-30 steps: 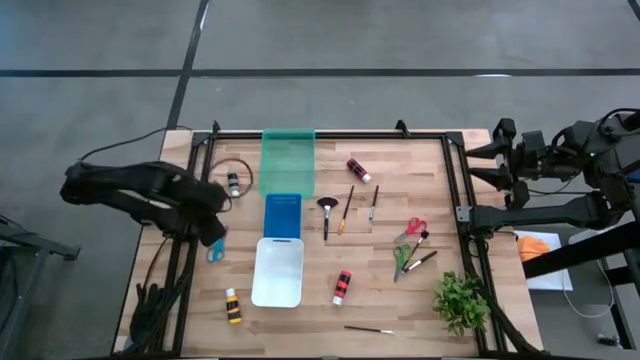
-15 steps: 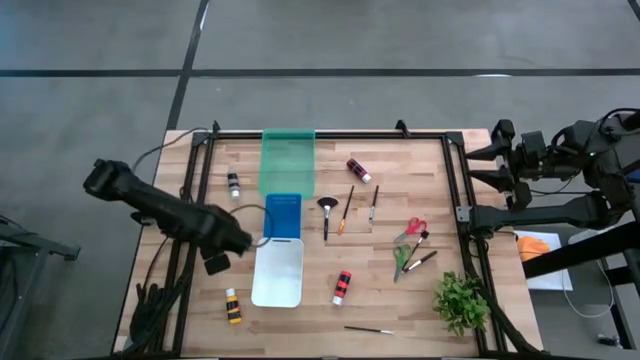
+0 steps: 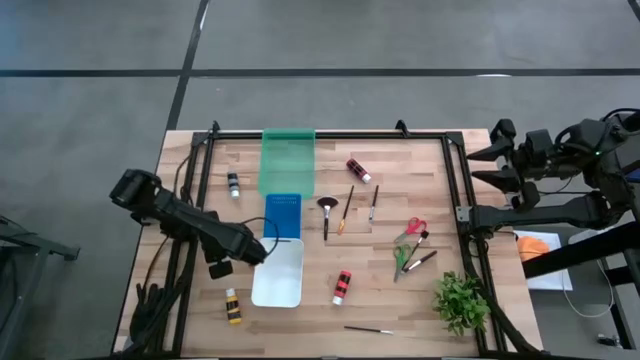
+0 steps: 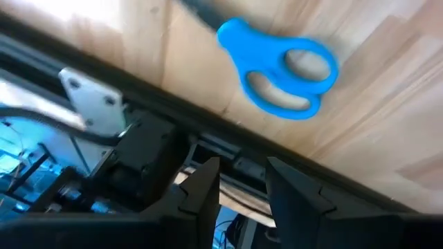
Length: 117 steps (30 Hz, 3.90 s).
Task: Pick & Place Paint Supplies
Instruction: Put the blue scissors into the green bin
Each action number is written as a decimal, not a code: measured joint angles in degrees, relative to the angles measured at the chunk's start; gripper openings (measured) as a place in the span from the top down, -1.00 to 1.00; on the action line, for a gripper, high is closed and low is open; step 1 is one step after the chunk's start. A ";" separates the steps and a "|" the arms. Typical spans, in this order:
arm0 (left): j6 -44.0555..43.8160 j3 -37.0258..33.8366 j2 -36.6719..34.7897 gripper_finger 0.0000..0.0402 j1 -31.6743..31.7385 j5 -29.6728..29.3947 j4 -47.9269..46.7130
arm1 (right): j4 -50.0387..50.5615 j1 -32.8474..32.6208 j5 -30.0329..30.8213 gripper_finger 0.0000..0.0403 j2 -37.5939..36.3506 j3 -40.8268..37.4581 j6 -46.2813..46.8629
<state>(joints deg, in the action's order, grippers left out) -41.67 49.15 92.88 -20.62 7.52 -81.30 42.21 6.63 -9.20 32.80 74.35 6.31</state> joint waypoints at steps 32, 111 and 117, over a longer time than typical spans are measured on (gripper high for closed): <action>0.64 -12.20 -1.33 0.39 0.21 1.13 13.89 | -3.95 -0.01 -2.86 0.12 6.38 4.15 1.87; -6.58 -1.56 -25.63 1.00 1.85 -8.30 10.55 | -5.17 -0.02 -12.10 0.12 8.48 6.62 2.54; -3.45 4.05 -30.20 1.00 5.02 -18.87 11.47 | -5.10 0.00 -12.34 0.12 8.48 6.62 1.15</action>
<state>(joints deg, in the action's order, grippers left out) -45.12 53.20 62.67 -15.59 -11.35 -69.83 37.10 6.63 -21.54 41.28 80.97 7.46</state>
